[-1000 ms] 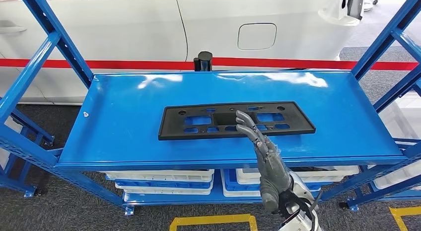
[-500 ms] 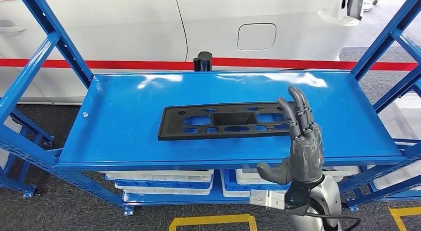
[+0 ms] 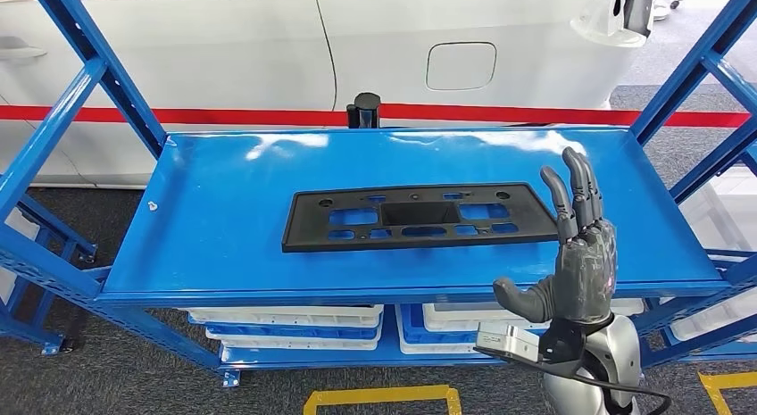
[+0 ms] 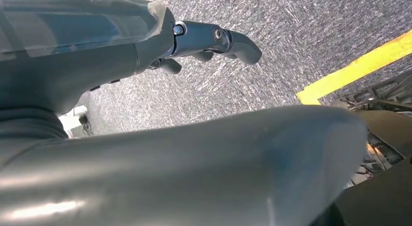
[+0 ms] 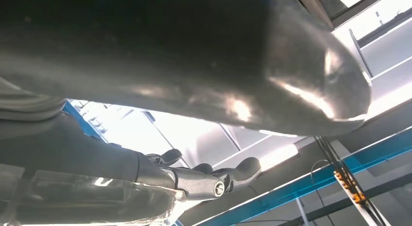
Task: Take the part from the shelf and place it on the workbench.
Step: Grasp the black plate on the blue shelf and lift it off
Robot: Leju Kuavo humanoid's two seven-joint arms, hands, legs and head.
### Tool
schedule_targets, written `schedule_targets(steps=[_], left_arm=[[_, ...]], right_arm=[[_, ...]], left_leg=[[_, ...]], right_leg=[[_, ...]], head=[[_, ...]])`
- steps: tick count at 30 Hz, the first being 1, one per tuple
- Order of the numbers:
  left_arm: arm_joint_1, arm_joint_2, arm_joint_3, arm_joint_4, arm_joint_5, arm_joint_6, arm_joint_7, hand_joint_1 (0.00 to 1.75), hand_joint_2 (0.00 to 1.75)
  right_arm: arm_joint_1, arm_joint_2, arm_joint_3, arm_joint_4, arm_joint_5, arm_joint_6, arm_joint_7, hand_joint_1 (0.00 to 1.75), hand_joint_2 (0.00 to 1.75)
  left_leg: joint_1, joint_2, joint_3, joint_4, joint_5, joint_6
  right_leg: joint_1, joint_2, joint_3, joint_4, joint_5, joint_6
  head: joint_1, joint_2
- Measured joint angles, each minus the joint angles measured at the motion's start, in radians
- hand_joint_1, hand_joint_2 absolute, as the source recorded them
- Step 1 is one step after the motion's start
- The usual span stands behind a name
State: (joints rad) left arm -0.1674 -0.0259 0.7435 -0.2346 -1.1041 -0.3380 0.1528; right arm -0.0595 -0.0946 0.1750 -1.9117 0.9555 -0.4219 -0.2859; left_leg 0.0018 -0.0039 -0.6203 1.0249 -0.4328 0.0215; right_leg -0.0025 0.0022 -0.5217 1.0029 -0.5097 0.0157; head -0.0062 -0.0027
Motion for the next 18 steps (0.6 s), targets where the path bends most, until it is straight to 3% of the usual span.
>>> schedule_targets(steps=[1,5,12,18], left_arm=[[0.000,0.000,0.001,0.000,0.002,0.000,0.000,0.00,0.00],[0.003,0.000,0.012,0.000,0.010,0.003,0.000,0.00,0.00],[0.009,0.003,0.024,0.000,0.013,0.003,-0.001,0.00,0.00],[0.012,0.007,0.034,0.000,0.017,0.003,-0.004,0.00,0.00]], right_arm=[[-0.001,-0.001,-0.004,0.001,0.008,-0.004,0.010,0.00,0.00],[-0.009,-0.008,-0.030,0.021,0.090,-0.041,0.059,0.00,1.75],[-0.016,-0.018,-0.071,0.081,0.309,-0.127,0.127,0.00,1.75],[-0.027,-0.028,-0.076,0.108,0.447,-0.112,0.211,0.00,1.75]], left_leg=[[0.000,0.000,0.000,0.000,0.000,0.000],[0.000,0.000,0.000,0.000,0.000,0.000],[0.000,0.000,0.000,0.000,0.000,0.000],[0.000,0.000,0.000,0.000,0.000,0.000]], right_leg=[[0.000,0.000,0.000,0.000,0.000,0.000],[0.000,0.000,0.000,0.000,0.000,0.000],[0.000,0.000,0.001,0.000,0.000,0.000],[0.000,0.000,0.001,0.000,0.000,0.000]], head=[[0.000,0.000],[0.000,0.000],[0.000,0.000],[0.000,0.000]])
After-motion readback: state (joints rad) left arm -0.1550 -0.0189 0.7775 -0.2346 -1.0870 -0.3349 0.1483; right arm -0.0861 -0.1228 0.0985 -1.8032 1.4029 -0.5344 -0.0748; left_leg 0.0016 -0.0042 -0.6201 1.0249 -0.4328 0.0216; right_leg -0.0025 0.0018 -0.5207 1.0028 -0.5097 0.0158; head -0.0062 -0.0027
